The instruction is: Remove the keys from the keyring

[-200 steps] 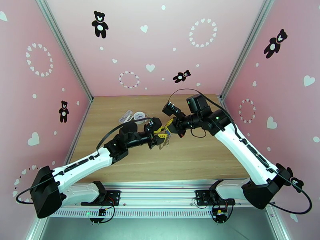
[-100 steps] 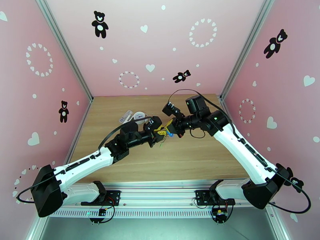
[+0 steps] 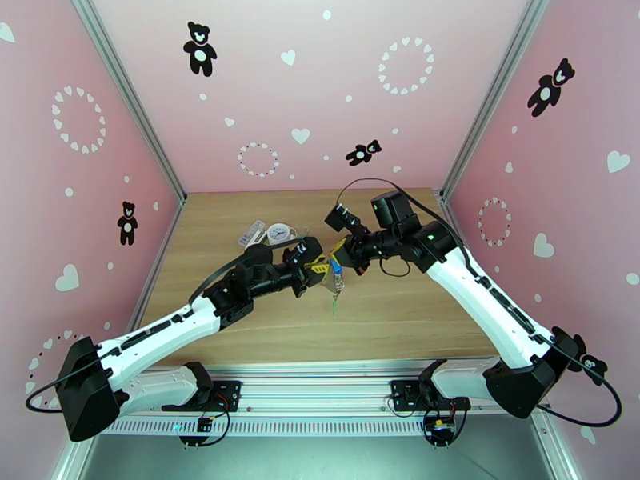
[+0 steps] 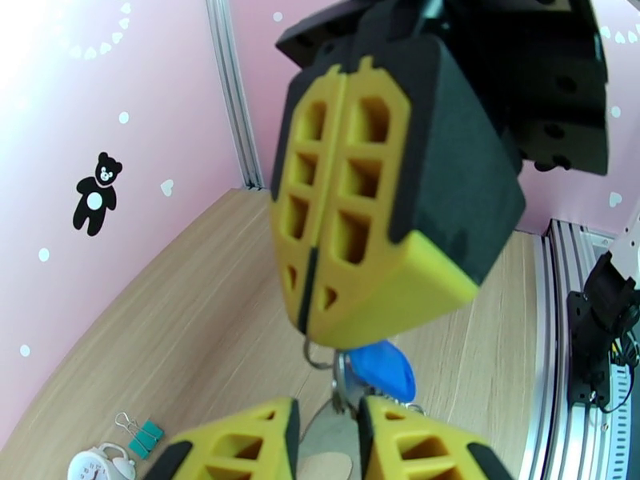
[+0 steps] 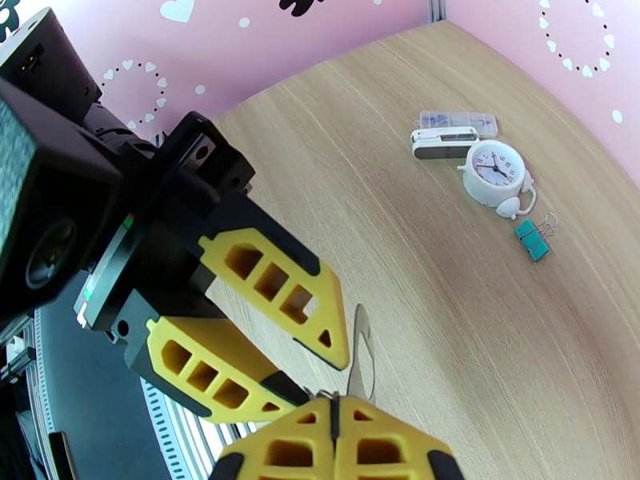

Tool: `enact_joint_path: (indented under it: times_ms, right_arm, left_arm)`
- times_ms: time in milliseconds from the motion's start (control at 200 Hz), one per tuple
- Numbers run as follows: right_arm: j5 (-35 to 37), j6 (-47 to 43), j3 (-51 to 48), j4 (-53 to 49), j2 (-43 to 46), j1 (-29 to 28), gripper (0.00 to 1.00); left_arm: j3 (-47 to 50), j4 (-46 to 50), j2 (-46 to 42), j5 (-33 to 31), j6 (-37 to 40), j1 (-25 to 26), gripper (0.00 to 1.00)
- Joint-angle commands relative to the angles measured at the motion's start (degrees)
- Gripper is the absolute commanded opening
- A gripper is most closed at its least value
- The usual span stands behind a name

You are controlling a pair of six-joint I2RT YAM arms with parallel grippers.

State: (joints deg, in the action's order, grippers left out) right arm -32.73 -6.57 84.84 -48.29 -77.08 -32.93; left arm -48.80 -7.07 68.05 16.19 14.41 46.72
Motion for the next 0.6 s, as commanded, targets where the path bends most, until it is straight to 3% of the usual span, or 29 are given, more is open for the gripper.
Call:
enact_joint_path:
  times_ms: [0,425,596]
  right_arm:
    - [-0.05,0.24,-0.34,0.31,1.11,-0.30,0.00]
    - [-0.31,1.03,-1.26,1.79,1.76,-0.30,0.00]
    - [0.29,0.99,-1.34,1.41,2.27,-0.32,0.00]
  left_arm:
    - [-1.94,2.94,-1.32,1.32,1.69,0.37,0.27]
    - [-4.82,3.18,1.38,3.50,-0.27,0.39,0.27]
    - [-5.09,3.56,2.09,2.73,0.25,0.34,0.22]
